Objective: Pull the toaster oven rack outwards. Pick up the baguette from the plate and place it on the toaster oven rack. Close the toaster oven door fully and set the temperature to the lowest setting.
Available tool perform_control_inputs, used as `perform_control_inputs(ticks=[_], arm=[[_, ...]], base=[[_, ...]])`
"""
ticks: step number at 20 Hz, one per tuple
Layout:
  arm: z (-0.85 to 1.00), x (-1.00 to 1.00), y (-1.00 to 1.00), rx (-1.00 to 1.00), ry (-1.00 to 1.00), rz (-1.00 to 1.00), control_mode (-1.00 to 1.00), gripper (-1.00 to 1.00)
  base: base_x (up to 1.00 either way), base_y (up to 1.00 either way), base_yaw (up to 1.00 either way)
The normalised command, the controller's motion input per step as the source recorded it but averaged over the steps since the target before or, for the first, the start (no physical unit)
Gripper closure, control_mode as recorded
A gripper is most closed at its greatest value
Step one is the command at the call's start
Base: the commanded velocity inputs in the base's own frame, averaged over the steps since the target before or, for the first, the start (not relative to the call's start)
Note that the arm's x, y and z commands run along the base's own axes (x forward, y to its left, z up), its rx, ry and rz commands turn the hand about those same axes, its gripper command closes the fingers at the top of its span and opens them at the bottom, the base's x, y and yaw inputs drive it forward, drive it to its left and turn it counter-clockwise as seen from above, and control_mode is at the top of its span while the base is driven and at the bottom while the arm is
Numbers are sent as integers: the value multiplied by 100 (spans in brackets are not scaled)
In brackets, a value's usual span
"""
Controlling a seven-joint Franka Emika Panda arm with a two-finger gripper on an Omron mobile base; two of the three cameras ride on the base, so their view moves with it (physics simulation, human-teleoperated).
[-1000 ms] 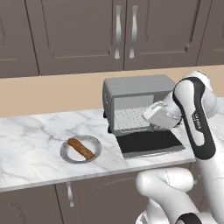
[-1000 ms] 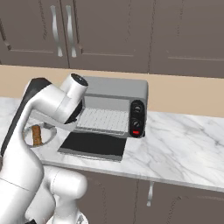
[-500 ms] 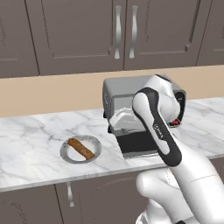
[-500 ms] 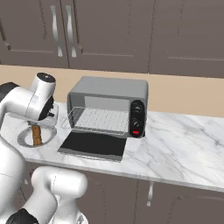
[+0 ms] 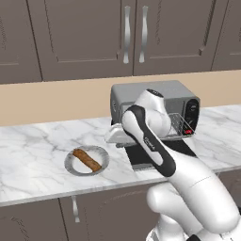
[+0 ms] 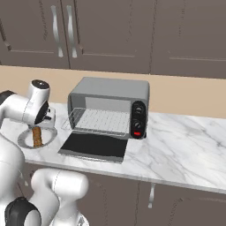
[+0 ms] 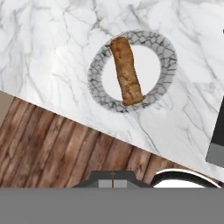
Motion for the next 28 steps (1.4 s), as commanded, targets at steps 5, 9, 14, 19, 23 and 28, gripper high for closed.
perform_control_inputs(ticks=[5, 9, 14, 19, 23, 28], arm=[[-25, 31, 47, -10, 0, -4, -100, -100], [-15, 10, 26, -6, -1, 0, -100, -100], [-23, 22, 25, -7, -1, 0, -100, -100], [-15, 5, 30, -4, -2, 0, -100, -100], [-13, 15, 5, -1, -2, 0, -100, -100], [-23, 19, 0, -1, -6, 0, -100, -100]], base=[[0, 0, 0], [0, 0, 0], [0, 0, 0], [0, 0, 0], [0, 0, 0], [0, 0, 0]])
